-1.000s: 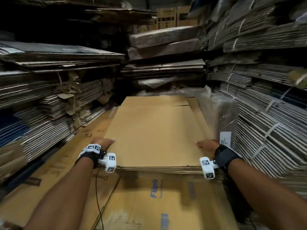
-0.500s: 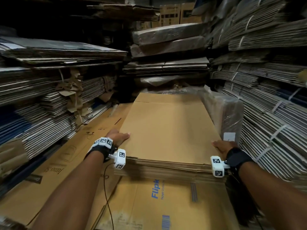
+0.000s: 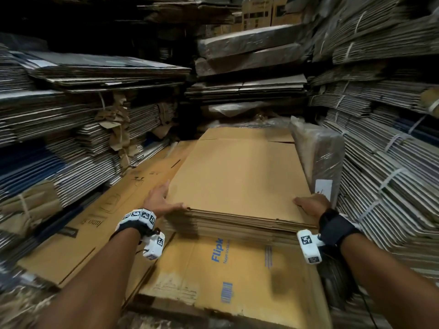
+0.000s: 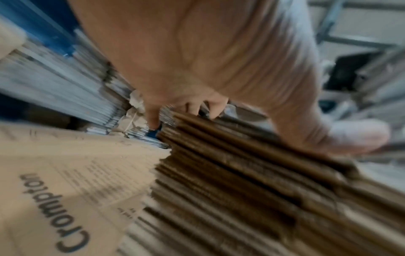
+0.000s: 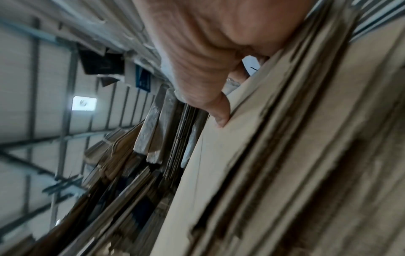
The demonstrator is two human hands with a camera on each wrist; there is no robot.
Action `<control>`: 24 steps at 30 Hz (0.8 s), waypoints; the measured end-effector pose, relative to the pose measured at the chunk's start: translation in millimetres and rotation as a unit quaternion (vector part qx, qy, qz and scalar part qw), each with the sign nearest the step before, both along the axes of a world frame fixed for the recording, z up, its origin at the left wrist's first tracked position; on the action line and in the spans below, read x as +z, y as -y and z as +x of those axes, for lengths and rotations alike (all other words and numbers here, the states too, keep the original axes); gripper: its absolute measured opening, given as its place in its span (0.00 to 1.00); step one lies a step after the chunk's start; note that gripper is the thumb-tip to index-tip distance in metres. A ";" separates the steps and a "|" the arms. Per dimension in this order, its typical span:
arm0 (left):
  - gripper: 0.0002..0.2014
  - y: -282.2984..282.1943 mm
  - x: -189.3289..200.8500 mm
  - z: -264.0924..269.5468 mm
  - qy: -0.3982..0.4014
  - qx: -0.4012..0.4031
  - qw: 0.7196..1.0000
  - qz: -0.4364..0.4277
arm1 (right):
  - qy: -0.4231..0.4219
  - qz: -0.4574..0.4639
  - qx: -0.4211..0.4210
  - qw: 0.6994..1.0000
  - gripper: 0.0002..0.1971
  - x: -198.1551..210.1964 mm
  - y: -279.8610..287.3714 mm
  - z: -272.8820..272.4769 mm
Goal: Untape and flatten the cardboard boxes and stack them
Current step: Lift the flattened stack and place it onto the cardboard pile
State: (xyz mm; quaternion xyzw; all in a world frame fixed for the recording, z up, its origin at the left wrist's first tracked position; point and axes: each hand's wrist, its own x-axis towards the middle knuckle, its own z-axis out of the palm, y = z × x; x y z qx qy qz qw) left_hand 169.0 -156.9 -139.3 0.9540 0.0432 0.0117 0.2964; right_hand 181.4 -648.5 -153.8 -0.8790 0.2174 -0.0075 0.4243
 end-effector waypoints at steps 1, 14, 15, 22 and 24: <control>0.74 4.0 -3.2 -1.8 0.020 -0.020 0.998 0.054 | 0.002 -0.040 0.007 0.999 0.39 -1.5 -2.7 -5.4; 0.31 40.7 -46.5 -19.6 0.227 -0.214 0.872 0.377 | 0.164 -0.406 0.362 0.823 0.48 -36.2 -46.9 -60.6; 0.31 41.1 -47.8 -20.4 0.214 -0.209 0.877 0.377 | 0.170 -0.425 0.354 0.815 0.48 -41.1 -47.9 -58.6; 0.39 32.9 -46.5 4.4 0.141 -0.213 0.917 0.307 | 0.143 -0.455 0.343 0.809 0.44 -41.2 -62.9 -44.9; 0.42 33.6 -45.4 7.2 0.149 -0.219 0.918 0.296 | 0.154 -0.461 0.342 0.804 0.45 -43.3 -61.7 -41.7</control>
